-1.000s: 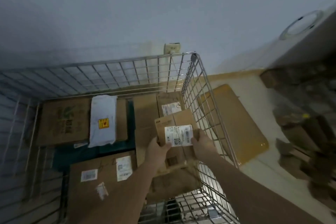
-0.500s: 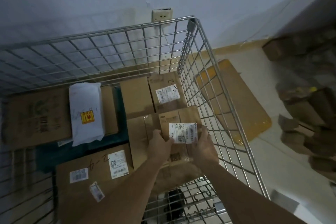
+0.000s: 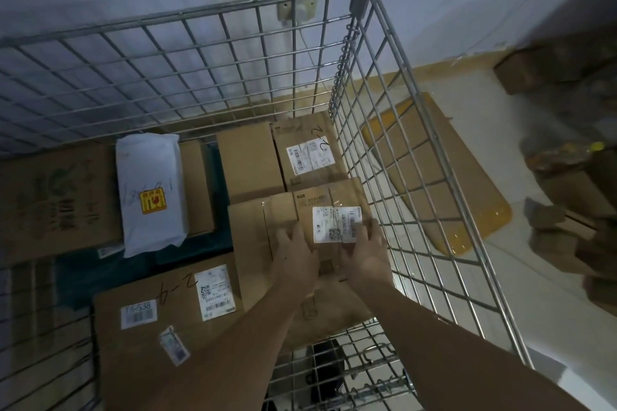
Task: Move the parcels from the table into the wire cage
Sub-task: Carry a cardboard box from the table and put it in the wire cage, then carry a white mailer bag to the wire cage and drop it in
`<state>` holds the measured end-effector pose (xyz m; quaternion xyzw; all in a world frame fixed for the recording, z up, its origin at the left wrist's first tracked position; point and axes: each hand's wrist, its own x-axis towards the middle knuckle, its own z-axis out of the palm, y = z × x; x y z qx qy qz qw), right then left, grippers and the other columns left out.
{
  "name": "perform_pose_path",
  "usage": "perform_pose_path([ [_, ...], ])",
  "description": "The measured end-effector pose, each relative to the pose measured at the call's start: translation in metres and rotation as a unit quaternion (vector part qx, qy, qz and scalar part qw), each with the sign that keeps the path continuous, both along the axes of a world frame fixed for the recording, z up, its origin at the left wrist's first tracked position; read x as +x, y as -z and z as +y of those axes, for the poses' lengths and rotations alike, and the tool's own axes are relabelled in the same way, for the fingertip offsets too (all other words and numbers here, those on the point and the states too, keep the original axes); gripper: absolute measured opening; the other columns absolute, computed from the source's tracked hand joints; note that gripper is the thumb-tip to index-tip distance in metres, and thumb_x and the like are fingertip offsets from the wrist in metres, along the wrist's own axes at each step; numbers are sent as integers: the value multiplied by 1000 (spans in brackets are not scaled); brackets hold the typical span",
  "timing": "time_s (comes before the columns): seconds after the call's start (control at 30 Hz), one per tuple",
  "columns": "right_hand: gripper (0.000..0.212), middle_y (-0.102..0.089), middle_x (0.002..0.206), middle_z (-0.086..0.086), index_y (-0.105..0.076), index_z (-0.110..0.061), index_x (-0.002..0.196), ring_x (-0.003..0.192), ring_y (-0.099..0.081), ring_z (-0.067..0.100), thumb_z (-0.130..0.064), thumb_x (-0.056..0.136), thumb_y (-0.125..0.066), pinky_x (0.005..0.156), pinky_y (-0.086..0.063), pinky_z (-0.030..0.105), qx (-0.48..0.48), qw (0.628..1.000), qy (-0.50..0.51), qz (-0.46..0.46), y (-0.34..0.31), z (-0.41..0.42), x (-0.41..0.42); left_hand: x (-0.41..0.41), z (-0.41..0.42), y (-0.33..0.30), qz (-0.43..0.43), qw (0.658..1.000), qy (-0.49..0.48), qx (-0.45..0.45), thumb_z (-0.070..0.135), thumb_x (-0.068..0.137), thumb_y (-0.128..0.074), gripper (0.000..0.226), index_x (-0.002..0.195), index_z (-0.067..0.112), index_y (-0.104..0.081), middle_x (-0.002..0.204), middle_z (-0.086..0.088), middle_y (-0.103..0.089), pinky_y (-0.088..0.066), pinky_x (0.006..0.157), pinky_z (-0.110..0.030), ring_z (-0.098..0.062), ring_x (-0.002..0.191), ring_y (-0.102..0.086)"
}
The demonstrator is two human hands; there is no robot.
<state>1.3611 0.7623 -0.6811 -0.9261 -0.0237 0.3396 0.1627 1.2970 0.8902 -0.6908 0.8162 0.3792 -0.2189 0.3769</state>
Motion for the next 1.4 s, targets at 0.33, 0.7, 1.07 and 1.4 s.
perform_pose_path([
  [0.33, 58, -40, 162, 6, -34, -27, 160, 143, -44, 27, -42, 106, -50, 110, -48, 42, -68, 974, -216, 20, -125, 22, 30, -16, 70, -120, -7, 990, 144, 8, 33, 98, -58, 34, 131, 23, -60, 133, 2, -59, -51, 89, -33, -18, 115, -59],
  [0.7, 67, -46, 159, 11, -37, -23, 160, 140, -49, 32, -60, 105, -45, 114, -40, 43, -29, 905, -414, -95, -565, 180, 66, -29, 234, -557, -22, 954, 159, 255, 63, 102, -43, 56, 138, 23, -59, 139, -6, -61, -49, 96, -36, -26, 121, -60],
  [1.07, 67, -53, 152, 10, -40, -20, 158, 139, -49, 30, -58, 103, -49, 111, -41, 41, 114, 743, -614, -241, -806, 290, -78, -238, 228, -813, -18, 900, -104, 422, 66, 99, -45, 57, 140, 28, -57, 137, -1, -63, -48, 106, -39, -25, 124, -60],
  [1.4, 66, -55, 151, 3, -46, -24, 153, 138, -50, 25, -63, 100, -51, 113, -41, 40, 221, 498, -812, -208, -862, 264, -386, -527, 28, -878, 120, 791, -413, 435, 67, 98, -44, 60, 142, 29, -55, 141, -2, -60, -46, 103, -40, -26, 129, -57],
])
